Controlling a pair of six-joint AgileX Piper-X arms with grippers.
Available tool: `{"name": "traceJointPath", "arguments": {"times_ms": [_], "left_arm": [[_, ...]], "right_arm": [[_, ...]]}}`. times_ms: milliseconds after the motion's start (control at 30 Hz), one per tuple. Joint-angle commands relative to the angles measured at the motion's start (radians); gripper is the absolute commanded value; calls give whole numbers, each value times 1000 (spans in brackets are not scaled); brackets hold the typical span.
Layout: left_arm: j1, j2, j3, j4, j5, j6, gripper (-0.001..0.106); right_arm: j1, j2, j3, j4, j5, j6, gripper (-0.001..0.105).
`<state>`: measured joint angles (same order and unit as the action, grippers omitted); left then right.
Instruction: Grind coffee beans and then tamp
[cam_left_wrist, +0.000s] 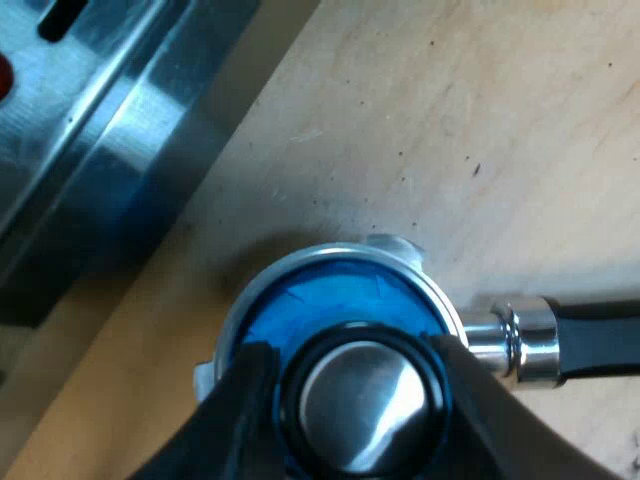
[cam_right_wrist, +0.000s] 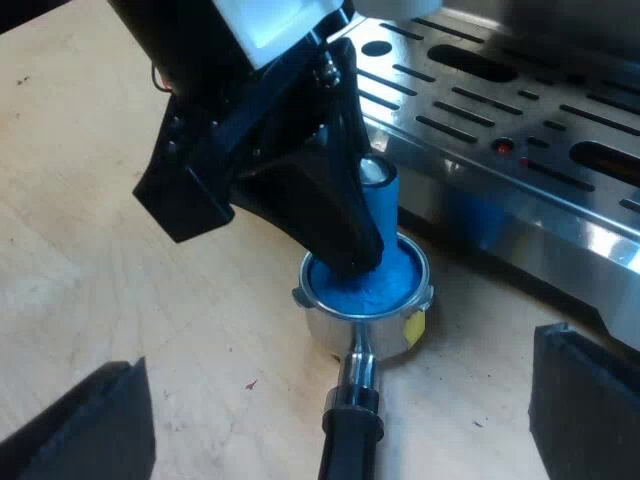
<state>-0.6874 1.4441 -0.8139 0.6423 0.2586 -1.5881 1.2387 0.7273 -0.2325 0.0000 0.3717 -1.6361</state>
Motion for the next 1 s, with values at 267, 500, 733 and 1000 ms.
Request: {"name": "traceJointPath", "arguments": {"times_ms": [267, 500, 733, 1000], "left_arm": [[-4, 29, 78, 14, 0, 0, 0], [-4, 29, 130, -16, 0, -5, 0], [-4, 29, 130, -25, 0, -5, 0], [-4, 16, 130, -25, -8, -5, 0]], "right_arm": [[-2, -7, -2, 0, 5, 1, 77], [-2, -7, -2, 0, 5, 1, 77], [-2, -7, -2, 0, 5, 1, 77], [-2, -7, -2, 0, 5, 1, 77]]}}
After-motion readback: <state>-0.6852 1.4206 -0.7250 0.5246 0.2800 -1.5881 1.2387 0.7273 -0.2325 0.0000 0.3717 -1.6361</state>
